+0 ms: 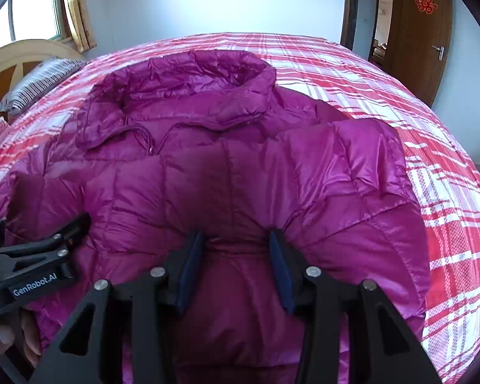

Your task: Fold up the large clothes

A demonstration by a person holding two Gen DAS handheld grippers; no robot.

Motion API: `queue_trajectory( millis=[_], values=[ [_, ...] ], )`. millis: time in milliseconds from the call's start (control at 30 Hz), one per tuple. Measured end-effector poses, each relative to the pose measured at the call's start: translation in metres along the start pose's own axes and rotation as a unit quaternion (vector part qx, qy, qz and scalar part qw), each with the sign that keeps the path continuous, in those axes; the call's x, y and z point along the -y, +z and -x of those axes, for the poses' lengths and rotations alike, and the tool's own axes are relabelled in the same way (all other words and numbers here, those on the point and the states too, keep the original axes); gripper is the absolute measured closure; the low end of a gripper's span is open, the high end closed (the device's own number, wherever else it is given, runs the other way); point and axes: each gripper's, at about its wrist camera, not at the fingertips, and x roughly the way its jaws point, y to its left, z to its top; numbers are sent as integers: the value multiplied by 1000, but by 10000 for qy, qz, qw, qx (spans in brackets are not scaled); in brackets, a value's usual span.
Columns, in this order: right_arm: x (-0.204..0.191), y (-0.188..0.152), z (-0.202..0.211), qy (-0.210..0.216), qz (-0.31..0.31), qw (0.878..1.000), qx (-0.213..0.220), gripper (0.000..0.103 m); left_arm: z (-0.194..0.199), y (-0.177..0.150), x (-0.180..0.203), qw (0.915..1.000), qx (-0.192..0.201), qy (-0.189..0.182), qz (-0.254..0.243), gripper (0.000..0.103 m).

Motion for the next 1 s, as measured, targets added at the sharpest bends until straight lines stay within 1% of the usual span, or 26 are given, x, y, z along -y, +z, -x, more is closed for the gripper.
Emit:
queue_trajectory(
  millis=[67,100,167,200,233,300,367,467,600,733,867,1000],
  values=[
    [-5,1,4,-136,71,9999,-20,57,0,0,1,10000,2,0,2,1],
    [-7,3,10,-158,-26,9999,28,57,0,0,0,10000,3,-3,5,1],
    [-12,6,27,54,-243,9993,290,57,0,0,1,10000,2,4,-2,1],
    [-18,7,33,72,-207,9988,436,57,0,0,1,10000,1,1,1,1],
    [-22,7,34,64,-127,9988,473,57,0,0,1,10000,0,2,1,1],
    [-31,4,24,70,24,9994,330,58,0,0,1,10000,1,4,-1,1],
    [-29,-2,11,68,-46,9998,179,57,0,0,1,10000,2,12,-9,1],
    [-26,-4,4,153,-83,9998,123,56,0,0,1,10000,1,19,-14,1],
    [-33,-5,0,6,35,9999,151,55,0,0,1,10000,5,20,-15,1],
    [-30,-4,-1,67,-22,9998,191,55,0,0,2,10000,14,67,-49,1],
    [-34,-8,2,-19,47,9998,196,55,1,2,-1,10000,-48,-52,4,1],
    [-33,-9,2,-4,37,9998,216,55,8,2,-5,9999,-69,-138,-33,1]
  ],
)
